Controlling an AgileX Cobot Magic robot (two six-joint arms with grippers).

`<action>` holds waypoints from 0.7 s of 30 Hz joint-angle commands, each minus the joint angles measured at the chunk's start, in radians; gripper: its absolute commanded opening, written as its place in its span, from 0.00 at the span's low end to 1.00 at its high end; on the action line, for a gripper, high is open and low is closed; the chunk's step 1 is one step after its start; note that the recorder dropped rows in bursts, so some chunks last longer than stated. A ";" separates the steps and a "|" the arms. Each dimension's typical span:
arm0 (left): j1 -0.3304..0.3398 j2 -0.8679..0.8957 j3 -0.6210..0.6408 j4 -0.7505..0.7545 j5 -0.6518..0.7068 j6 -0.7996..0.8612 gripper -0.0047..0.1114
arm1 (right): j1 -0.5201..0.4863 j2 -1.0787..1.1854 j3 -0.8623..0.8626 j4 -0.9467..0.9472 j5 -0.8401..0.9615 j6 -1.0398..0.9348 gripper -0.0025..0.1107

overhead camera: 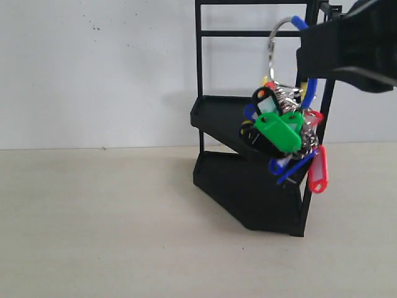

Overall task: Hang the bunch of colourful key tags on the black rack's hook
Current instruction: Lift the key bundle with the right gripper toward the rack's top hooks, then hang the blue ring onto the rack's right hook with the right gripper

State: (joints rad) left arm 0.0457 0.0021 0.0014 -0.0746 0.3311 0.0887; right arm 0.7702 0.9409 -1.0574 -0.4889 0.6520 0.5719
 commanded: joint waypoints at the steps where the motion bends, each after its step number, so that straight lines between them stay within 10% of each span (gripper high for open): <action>1: 0.004 -0.002 -0.001 -0.009 -0.015 -0.010 0.08 | 0.017 -0.029 0.011 -0.179 0.101 0.189 0.02; 6: 0.004 -0.002 -0.001 -0.009 -0.015 -0.010 0.08 | 0.018 -0.036 0.009 0.006 0.081 -0.097 0.02; 9: 0.004 -0.002 -0.001 -0.009 -0.015 -0.010 0.08 | 0.003 -0.070 0.022 -0.204 0.130 0.255 0.02; 13: 0.004 -0.002 -0.001 -0.009 -0.015 -0.010 0.08 | 0.031 -0.095 0.037 -0.062 0.104 -0.040 0.02; 16: 0.004 -0.002 -0.001 -0.009 -0.015 -0.010 0.08 | 0.015 -0.122 0.037 -0.244 0.221 0.245 0.02; 21: 0.004 -0.002 -0.001 -0.007 -0.015 -0.010 0.08 | 0.025 -0.173 0.037 -0.207 0.230 0.097 0.02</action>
State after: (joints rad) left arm 0.0457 0.0021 0.0014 -0.0746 0.3311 0.0887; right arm 0.7971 0.7995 -1.0183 -0.6415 0.8548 0.6642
